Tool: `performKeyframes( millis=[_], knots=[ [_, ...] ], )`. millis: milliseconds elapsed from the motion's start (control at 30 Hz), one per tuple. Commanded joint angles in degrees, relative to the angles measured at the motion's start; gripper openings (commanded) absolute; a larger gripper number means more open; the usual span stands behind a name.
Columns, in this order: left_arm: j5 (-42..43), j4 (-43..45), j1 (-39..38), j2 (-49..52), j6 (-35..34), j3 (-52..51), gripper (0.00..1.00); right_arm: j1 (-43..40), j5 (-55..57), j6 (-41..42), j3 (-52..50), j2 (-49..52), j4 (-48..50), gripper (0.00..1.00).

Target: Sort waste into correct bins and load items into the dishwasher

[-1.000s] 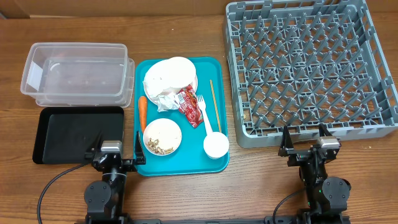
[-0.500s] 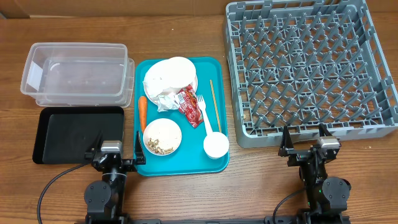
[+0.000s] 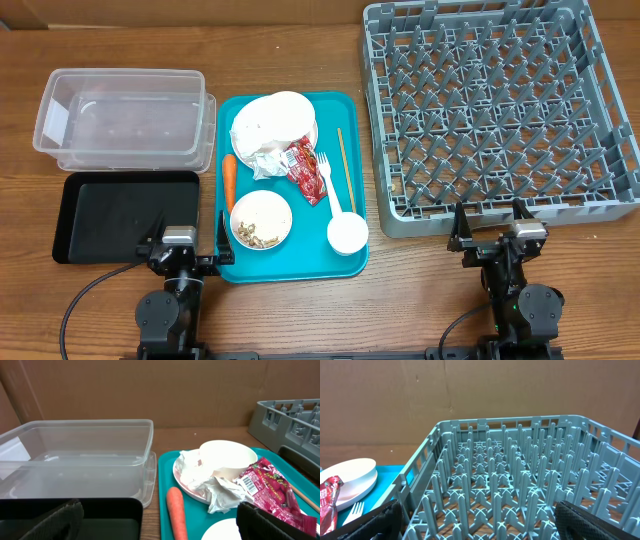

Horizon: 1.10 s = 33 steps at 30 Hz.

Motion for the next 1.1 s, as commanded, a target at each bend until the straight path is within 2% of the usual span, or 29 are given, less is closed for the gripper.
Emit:
performKeyframes(
  millis=[0, 333, 500, 633, 700, 1067],
  knots=[
    [0.28, 0.28, 0.09, -0.52, 1.07, -0.35, 1.0, -0.26, -0.11, -0.04, -0.61, -0.68, 0.44, 1.0],
    [0.24, 0.37, 0.09, -0.52, 0.92, -0.35, 1.0, -0.26, -0.11, -0.04, -0.61, -0.68, 0.44, 1.0],
    [3.69, 1.73, 0.09, -0.52, -1.2, -0.35, 1.0, -0.26, -0.11, -0.04, -0.61, -0.68, 0.44, 1.0],
    [12.41, 2.29, 0.09, -0.52, -1.16, 0.31, 1.0, -0.26, -0.11, -0.02, -0.61, -0.66, 0.44, 1.0],
    [13.64, 0.9, 0.09, -0.52, -3.39, 1.38, 1.0, -0.26, -0.11, -0.04, -0.61, -0.68, 0.44, 1.0],
    [13.79, -7.19, 0.09, 2.34, -4.48, 17.55, 1.0, -0.26, -0.11, -0.04, -0.61, -0.68, 0.44, 1.0]
  ],
)
